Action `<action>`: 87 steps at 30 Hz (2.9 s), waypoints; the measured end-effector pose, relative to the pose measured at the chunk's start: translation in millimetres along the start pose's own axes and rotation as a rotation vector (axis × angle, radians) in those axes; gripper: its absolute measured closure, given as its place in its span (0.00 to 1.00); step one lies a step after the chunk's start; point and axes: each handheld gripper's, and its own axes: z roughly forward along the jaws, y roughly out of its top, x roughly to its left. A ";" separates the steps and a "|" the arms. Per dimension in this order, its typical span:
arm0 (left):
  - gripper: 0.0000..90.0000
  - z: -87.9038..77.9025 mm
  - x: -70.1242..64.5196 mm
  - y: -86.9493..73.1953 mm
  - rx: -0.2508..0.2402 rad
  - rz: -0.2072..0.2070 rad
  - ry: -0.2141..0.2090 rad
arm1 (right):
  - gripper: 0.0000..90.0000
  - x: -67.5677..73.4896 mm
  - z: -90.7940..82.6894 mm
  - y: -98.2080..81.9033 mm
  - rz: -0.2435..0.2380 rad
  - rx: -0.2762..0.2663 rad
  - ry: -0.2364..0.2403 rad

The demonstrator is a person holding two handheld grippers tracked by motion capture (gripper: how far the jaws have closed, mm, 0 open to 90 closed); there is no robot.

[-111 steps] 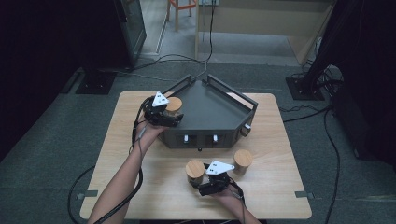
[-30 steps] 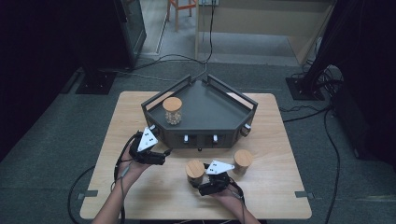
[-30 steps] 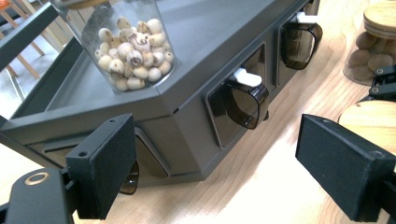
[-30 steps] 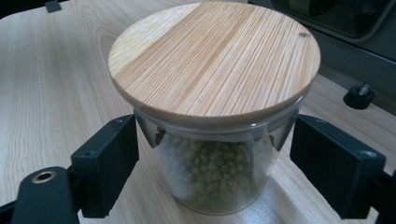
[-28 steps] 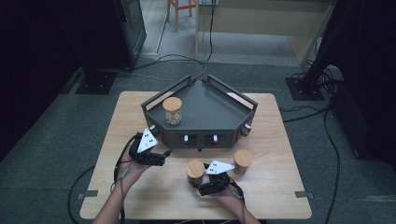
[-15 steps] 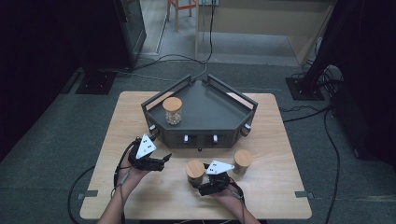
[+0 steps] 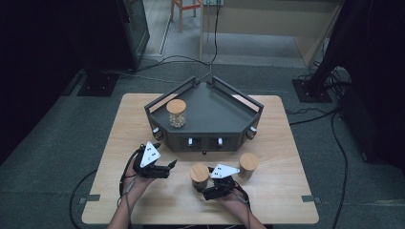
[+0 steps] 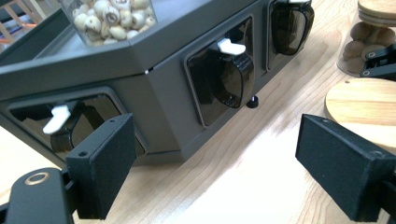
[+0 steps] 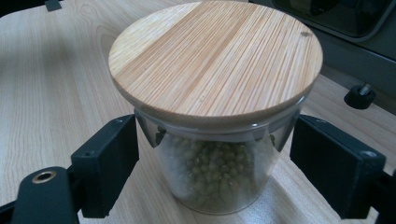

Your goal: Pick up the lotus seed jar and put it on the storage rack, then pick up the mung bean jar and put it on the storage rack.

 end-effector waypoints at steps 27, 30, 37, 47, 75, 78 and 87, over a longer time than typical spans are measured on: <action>0.14 -1.1 -8.6 -26.3 -0.018 -0.009 0.010 | 0.17 -0.2 1.5 1.4 -0.004 0.004 0.003; 0.14 0.2 -9.3 -30.5 -0.015 -0.016 0.012 | 0.17 0.1 1.6 1.4 -0.006 0.004 0.002; 0.14 0.2 -6.5 -40.8 -0.010 -0.045 0.017 | 0.17 3.6 3.0 3.1 -0.023 0.010 -0.009; 0.14 -1.7 -11.6 -45.5 0.000 -0.024 0.030 | 0.17 1.1 2.5 1.0 0.001 -0.005 -0.014; 0.14 1.3 -12.2 -52.6 0.017 -0.044 0.008 | 0.28 15.6 19.8 15.7 -0.038 0.037 -0.060; 0.14 1.8 -12.2 -52.7 0.022 -0.047 0.009 | 0.28 16.6 19.5 16.0 -0.040 0.037 -0.063; 0.14 4.2 -10.3 -52.6 0.042 -0.045 0.001 | 0.28 14.4 14.6 17.0 -0.034 0.037 -0.069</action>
